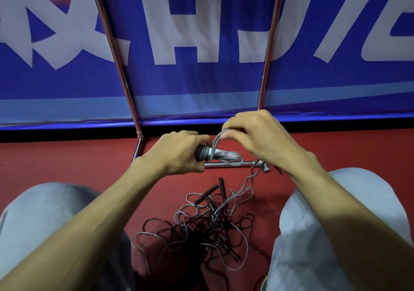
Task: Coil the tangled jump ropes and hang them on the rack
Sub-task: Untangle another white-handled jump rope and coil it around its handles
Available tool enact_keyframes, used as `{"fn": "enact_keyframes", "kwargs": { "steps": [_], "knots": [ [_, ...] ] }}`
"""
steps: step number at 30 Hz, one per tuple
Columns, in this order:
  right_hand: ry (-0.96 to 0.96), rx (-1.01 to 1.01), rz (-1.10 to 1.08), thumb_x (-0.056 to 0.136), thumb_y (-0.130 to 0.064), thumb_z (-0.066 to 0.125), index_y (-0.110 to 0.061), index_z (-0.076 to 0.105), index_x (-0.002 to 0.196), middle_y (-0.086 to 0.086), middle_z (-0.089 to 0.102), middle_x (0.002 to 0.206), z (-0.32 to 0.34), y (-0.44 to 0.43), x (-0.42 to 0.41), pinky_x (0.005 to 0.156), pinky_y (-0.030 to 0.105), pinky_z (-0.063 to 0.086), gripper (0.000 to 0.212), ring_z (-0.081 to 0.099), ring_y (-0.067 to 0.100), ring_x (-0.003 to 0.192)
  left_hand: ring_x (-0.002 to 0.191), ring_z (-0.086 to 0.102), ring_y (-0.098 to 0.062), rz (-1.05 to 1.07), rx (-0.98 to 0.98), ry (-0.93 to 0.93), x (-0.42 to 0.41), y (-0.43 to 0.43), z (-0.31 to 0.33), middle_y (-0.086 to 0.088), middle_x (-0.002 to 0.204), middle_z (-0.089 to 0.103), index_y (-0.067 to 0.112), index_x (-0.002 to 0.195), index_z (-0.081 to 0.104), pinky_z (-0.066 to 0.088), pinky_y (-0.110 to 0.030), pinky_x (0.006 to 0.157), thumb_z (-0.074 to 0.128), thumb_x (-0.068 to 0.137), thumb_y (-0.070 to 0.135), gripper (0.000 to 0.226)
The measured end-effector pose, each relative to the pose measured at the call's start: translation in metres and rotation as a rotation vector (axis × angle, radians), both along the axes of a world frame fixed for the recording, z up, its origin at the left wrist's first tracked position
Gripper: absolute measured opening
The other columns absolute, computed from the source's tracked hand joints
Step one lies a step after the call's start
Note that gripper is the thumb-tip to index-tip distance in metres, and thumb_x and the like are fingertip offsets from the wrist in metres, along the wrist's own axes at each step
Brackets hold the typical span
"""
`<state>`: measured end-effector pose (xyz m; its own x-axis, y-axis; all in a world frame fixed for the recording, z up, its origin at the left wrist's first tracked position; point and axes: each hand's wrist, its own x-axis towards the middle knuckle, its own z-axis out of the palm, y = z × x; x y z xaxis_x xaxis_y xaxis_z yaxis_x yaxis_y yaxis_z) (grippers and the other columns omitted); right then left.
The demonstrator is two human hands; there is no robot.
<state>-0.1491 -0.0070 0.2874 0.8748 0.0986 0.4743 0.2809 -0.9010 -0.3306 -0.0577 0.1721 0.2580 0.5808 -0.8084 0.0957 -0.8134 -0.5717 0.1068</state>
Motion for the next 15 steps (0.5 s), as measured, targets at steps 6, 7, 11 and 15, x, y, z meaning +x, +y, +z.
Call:
{"fn": "enact_keyframes", "kwargs": {
  "steps": [6,7,11,15],
  "knots": [
    [-0.041,0.283,-0.313,0.063,-0.063,0.071,-0.023,0.074,0.067,-0.003,0.064,0.059,0.001,-0.01,0.006,0.064,0.04,0.049,0.04,0.056,0.017,0.061,0.068,0.052,-0.01,-0.107,-0.189,0.115,-0.008,0.002,0.007,0.01,0.072,0.059,0.047,0.089,0.056,0.046,-0.033,0.062,0.052,0.073,0.074,0.032],
    [-0.019,0.317,-0.351,0.063,-0.065,0.069,-0.023,0.074,0.067,-0.001,0.063,0.057,0.001,-0.011,0.007,0.063,0.039,0.049,0.043,0.057,0.019,0.06,0.064,0.05,-0.01,-0.121,-0.25,0.167,-0.008,0.003,0.011,0.01,0.067,0.056,0.049,0.083,0.055,0.044,-0.032,0.059,0.053,0.074,0.069,0.021],
    [0.125,0.433,-0.296,0.077,-0.04,0.074,-0.018,0.075,0.068,0.016,0.068,0.067,0.0,-0.013,0.011,0.062,0.04,0.049,0.024,0.064,0.015,0.066,0.056,0.047,-0.01,-0.132,-0.457,0.515,-0.01,0.009,0.025,0.007,0.065,0.057,0.025,0.093,0.067,0.037,-0.025,0.053,0.068,0.087,0.035,0.012],
    [0.166,0.452,-0.259,0.09,-0.022,0.062,-0.027,0.072,0.06,-0.01,0.058,0.05,-0.003,-0.009,0.015,0.05,0.019,0.036,0.033,0.052,0.0,0.053,0.043,0.046,-0.021,-0.065,-0.85,0.931,-0.013,0.007,0.032,-0.014,0.063,0.059,0.008,0.081,0.061,0.034,-0.021,0.039,0.062,0.084,0.027,0.02]
  ]
}}
